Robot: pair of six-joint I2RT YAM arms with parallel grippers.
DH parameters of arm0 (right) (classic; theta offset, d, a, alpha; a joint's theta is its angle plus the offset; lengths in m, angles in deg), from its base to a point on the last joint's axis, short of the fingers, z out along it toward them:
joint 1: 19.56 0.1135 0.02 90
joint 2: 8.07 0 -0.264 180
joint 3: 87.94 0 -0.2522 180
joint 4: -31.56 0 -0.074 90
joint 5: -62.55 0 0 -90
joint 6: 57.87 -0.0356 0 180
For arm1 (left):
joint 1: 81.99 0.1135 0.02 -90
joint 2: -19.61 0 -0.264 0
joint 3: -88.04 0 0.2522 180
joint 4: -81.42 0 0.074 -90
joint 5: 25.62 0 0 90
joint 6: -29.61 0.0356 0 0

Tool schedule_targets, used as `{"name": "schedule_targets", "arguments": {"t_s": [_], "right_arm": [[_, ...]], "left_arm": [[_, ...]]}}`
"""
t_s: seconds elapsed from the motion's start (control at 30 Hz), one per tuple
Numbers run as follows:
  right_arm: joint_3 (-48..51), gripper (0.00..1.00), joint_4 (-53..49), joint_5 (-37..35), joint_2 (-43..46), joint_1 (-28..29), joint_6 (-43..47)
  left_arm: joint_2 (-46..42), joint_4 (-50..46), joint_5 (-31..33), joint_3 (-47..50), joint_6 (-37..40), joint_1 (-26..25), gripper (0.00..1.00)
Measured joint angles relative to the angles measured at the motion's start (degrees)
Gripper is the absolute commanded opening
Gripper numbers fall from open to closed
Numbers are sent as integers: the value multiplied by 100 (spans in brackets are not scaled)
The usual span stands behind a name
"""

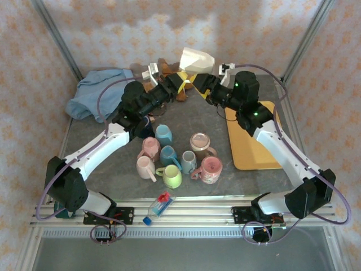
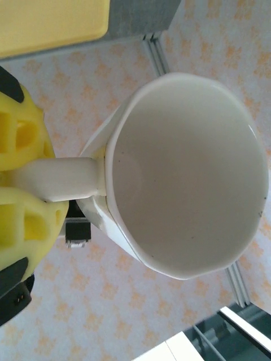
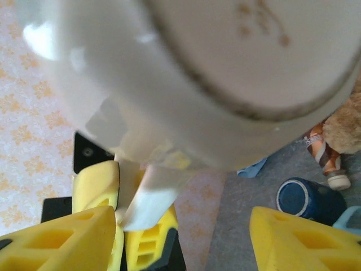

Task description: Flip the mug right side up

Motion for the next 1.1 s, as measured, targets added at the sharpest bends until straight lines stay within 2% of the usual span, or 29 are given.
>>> {"name": "schedule_targets", "arguments": {"t_s": [0.13,0.33,0.67,0.83,1.1], "right_arm": [[0,63,-535,17,214,-190,295],[0,62,-1534,101,586,-890,778],[-24,58,-3368,42,693,-2352,1502],[-254,58,-4094,0,304,-2841,1825],[-308,55,-4503,-68,-184,-3364,2020]], "left_arm": [[0,-861,-22,-361,717,0,0],[90,-2500,-122,-1241,2208,0,0],[1207,-3899,-221,-2356,4741,-236,0],[1915,-4308,-133,-2658,5622,-516,0],[2892,-4122,131,-2968,6443,-824,0]]}}
